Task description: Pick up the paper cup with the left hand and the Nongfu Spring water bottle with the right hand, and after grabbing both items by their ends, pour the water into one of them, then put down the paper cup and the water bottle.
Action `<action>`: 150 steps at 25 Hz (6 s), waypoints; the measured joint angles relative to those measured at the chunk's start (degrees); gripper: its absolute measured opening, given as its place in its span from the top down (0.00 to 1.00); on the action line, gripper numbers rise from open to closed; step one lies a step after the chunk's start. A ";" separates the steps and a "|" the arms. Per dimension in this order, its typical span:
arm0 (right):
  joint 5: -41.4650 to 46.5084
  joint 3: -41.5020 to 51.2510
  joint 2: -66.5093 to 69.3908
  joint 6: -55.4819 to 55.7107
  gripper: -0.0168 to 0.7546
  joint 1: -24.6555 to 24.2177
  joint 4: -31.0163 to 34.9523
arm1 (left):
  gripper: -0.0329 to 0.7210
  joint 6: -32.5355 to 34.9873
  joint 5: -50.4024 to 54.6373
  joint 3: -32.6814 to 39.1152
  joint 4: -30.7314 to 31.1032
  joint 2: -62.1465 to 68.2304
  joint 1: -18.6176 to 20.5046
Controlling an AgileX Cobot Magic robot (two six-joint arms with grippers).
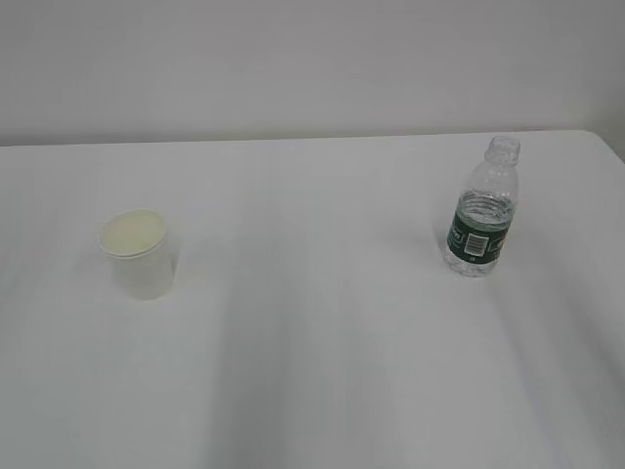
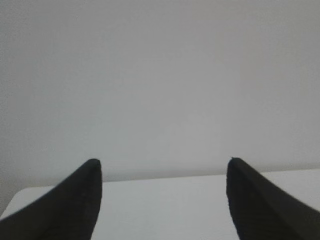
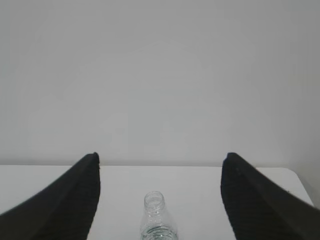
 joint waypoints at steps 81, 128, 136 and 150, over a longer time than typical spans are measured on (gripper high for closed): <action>-49.22 17.85 40.41 11.64 0.24 0.00 -8.61 | 0.31 -8.24 -72.53 32.60 4.69 47.21 -13.72; -68.66 -1.49 84.39 1.49 0.13 0.00 -5.93 | 0.31 -9.97 -72.65 33.32 6.42 55.98 -13.72; -68.66 -4.26 84.92 1.49 0.13 0.00 -5.52 | 0.31 -9.97 -72.65 33.32 6.42 55.98 -13.72; -68.66 -8.63 89.35 1.49 0.14 0.00 -5.04 | 0.31 -9.97 -72.75 33.32 6.42 56.58 -13.72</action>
